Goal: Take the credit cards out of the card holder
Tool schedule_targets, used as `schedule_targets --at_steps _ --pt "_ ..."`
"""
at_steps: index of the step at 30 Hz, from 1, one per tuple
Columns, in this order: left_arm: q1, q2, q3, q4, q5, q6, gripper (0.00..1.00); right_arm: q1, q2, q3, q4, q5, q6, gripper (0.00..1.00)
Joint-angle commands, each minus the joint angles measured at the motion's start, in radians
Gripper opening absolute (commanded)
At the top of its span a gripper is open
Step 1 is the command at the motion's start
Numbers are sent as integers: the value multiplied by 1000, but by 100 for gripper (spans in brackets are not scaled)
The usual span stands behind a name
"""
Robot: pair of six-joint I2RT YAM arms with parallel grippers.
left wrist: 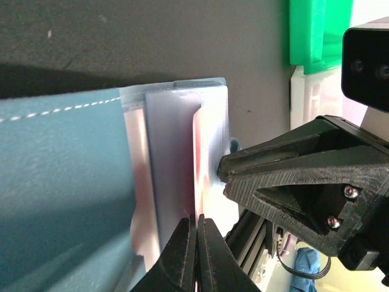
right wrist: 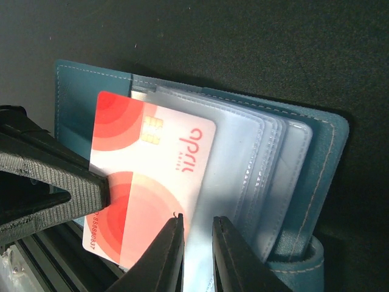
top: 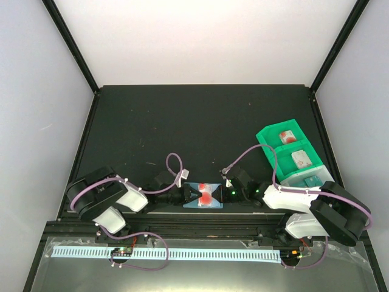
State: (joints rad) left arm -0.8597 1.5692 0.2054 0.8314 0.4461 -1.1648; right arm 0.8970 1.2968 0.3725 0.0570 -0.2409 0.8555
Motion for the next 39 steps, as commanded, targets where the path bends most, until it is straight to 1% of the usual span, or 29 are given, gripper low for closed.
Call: schedule_targets --at_steps 1,7,12,15,19,22,26,30,32,35,39 --pt "-2 -40 -39 -6 -48 5 2 7 8 -23 -66 49 4 16" --pt "4 -101 -74 -33 -86 5 2 7 -13 -17 -81 55 4 16" --pt "5 -196 -78 -117 -125 15 2 8 -29 -5 -78 47 -8 16" --pt "5 -279 -77 -203 -161 28 2 8 -32 10 -81 40 -11 16" --pt "5 -445 -86 -343 -248 53 2 7 -55 15 -57 15 -6 16" --pt "5 -577 -118 -401 -310 56 2 7 -102 31 -41 -27 -7 18" --pt "5 -760 -136 -505 -360 55 2 8 -208 19 52 -89 20 25" --pt "5 -937 -139 -570 -362 39 1 8 -281 -9 170 -158 87 33" --pt "4 -1026 -150 -570 -355 22 1 7 -290 -28 254 -190 135 38" --pt "5 -1120 -166 -562 -345 -5 2 8 -280 -56 407 -236 209 44" --pt "4 -1205 -174 -540 -330 -25 2 7 -240 -64 525 -274 277 47"
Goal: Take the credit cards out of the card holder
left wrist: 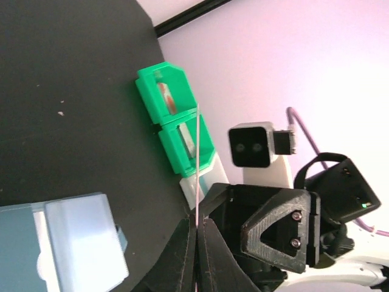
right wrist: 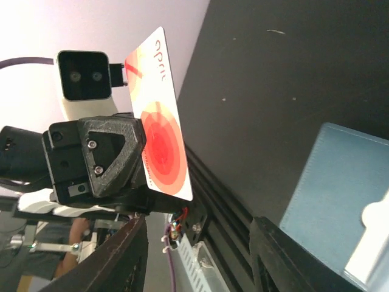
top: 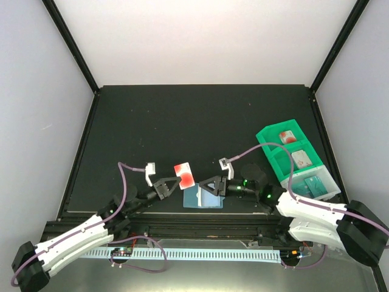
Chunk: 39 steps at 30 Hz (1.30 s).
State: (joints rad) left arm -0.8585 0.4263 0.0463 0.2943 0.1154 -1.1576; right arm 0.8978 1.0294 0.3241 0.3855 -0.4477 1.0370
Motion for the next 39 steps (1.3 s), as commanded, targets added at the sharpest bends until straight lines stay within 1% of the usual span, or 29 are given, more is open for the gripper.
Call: schedule_targets --at_steps 1,5,9,13,18,23,28,30,33,35,37,39 --pt "3 -73 -16 4 5 -35 2 8 40 -16 218 -74 108 48" --pt "3 -75 -19 40 30 -41 2 9 88 -9 296 -106 132 48" --pt "1 -39 -26 95 50 -50 1 9 136 -4 355 -133 147 47" --pt "0 3 -25 152 70 -56 1 10 155 2 378 -147 155 44" --pt "0 43 -25 207 93 -66 2 11 163 18 358 -151 146 40" --pt "-2 46 -26 221 99 -71 1 13 164 18 357 -149 142 30" --pt "-2 34 -28 204 96 -71 2 13 161 12 360 -152 131 9" --pt "-2 24 -29 200 96 -71 6 14 151 9 347 -155 115 1" --pt "-2 -5 -21 152 103 -61 20 13 119 -8 315 -161 78 1" --pt "-1 -44 0 69 125 -27 28 13 82 -23 279 -184 35 1" --pt "-1 -91 33 -37 137 25 34 13 37 -14 183 -209 -42 1" --pt "-1 -138 55 -133 136 64 39 13 -11 2 44 -230 -140 1"
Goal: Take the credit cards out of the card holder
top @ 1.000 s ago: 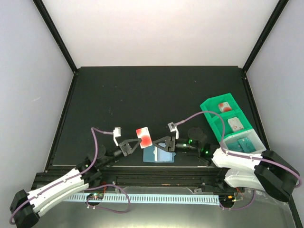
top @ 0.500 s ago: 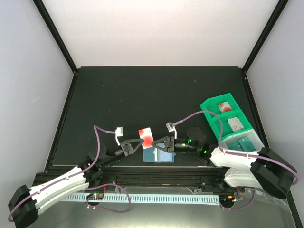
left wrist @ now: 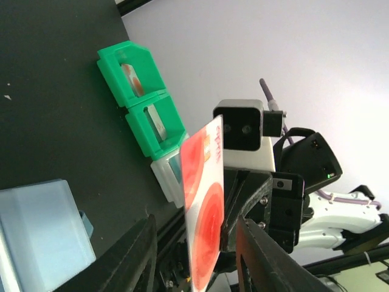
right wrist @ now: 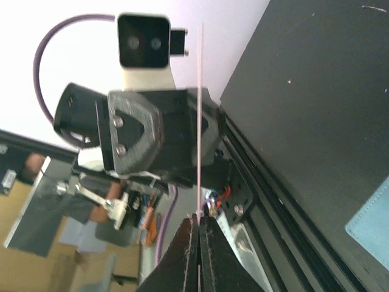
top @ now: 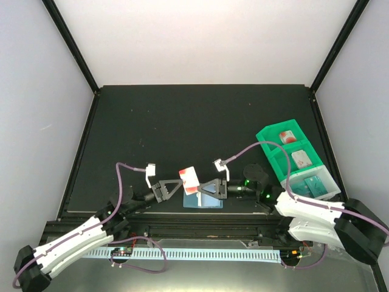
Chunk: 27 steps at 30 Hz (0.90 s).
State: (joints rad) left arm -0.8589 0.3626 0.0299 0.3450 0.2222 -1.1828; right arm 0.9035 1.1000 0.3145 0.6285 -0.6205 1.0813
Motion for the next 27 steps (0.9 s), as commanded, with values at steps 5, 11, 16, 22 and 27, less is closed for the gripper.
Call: schedule_targets --at_steps 5,11,16,22,27 --pt "4 -159 148 -403 34 190 45 8 -175 45 -383 -133 -326 1" --pt "6 -112 271 -521 175 355 51 8 -227 71 -448 -243 -400 1" --pt "6 -5 352 -574 342 448 53 8 -239 81 -460 -292 -419 1" --pt "6 67 395 -574 449 526 37 8 -239 82 -455 -314 -417 1" --pt "9 96 385 -549 434 523 5 8 -246 81 -469 -302 -421 1"
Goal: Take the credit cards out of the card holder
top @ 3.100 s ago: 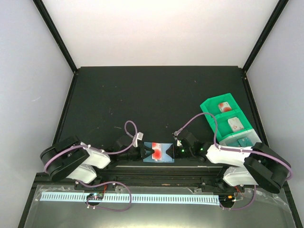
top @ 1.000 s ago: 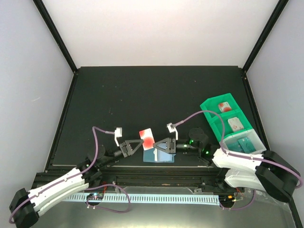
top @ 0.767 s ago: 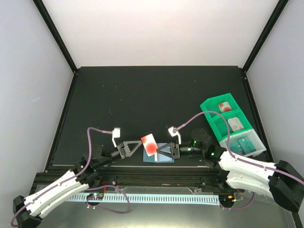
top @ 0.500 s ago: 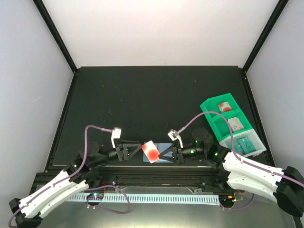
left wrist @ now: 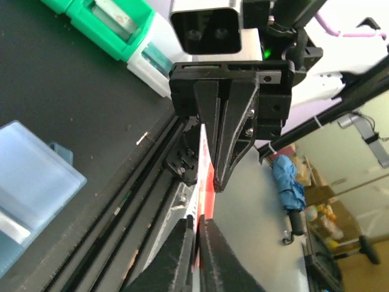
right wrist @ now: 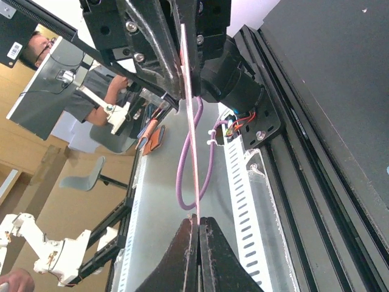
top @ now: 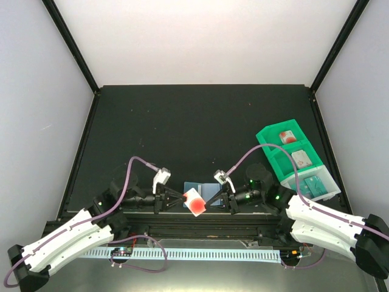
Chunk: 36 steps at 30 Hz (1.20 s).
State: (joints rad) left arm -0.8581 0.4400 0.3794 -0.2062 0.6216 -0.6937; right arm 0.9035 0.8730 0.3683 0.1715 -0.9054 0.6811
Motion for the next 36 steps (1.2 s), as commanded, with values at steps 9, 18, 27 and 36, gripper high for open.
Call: schedule_targets --at_steps 9,18,27,36 --pt "14 18 -25 167 -4 -89 2 8 -76 3 -15 101 18 22" --pt "18 -27 -75 347 -265 -240 2 8 -163 -49 62 373 222 49" --pt "19 10 -55 398 -352 -327 2 8 -200 -178 345 505 456 48" --pt "18 91 -102 541 -350 -426 2 8 -98 -140 485 519 522 39"
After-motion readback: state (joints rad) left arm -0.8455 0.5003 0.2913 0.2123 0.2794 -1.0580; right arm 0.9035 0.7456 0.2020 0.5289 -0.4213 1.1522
